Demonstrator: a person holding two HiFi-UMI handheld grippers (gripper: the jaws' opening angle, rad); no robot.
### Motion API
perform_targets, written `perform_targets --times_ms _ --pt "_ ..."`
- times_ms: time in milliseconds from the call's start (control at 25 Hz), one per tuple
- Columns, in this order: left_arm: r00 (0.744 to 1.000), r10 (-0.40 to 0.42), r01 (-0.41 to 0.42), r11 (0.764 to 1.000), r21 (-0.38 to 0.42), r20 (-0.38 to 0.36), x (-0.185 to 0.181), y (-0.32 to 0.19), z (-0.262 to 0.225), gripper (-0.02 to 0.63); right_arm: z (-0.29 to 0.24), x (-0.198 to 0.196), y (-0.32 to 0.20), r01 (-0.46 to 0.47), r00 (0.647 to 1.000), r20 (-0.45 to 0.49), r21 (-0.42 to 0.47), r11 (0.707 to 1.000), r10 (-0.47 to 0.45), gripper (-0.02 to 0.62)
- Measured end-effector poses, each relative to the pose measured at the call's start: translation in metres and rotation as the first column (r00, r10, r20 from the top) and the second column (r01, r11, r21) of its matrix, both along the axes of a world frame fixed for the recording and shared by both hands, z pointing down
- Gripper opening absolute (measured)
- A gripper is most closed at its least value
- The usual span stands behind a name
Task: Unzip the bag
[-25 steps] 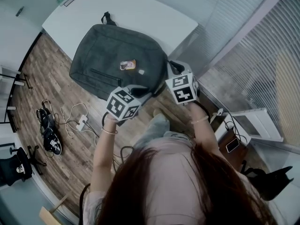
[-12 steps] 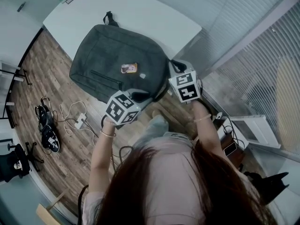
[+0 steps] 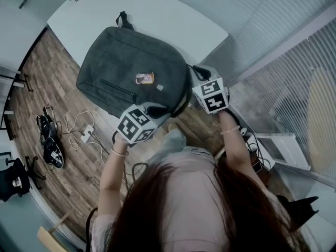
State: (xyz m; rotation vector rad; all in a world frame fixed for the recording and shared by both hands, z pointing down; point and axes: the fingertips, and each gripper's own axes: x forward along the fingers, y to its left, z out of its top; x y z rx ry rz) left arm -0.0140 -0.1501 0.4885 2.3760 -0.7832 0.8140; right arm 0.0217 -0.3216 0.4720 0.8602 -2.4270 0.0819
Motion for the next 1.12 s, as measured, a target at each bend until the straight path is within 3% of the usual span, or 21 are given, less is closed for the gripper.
perform_targets --times_ms 720,1120 --pt "1.0 0.013 -0.013 1.0 -0.017 -0.014 0.0 -0.001 -0.001 0.052 -0.001 -0.021 -0.037 0.117 0.993 -0.03 0.043 0.992 -0.115 0.017" --pt "1.0 0.018 -0.018 1.0 -0.011 -0.017 0.0 -0.001 -0.002 0.052 -0.005 -0.035 -0.049 0.193 0.981 0.007 0.044 0.98 -0.194 0.017"
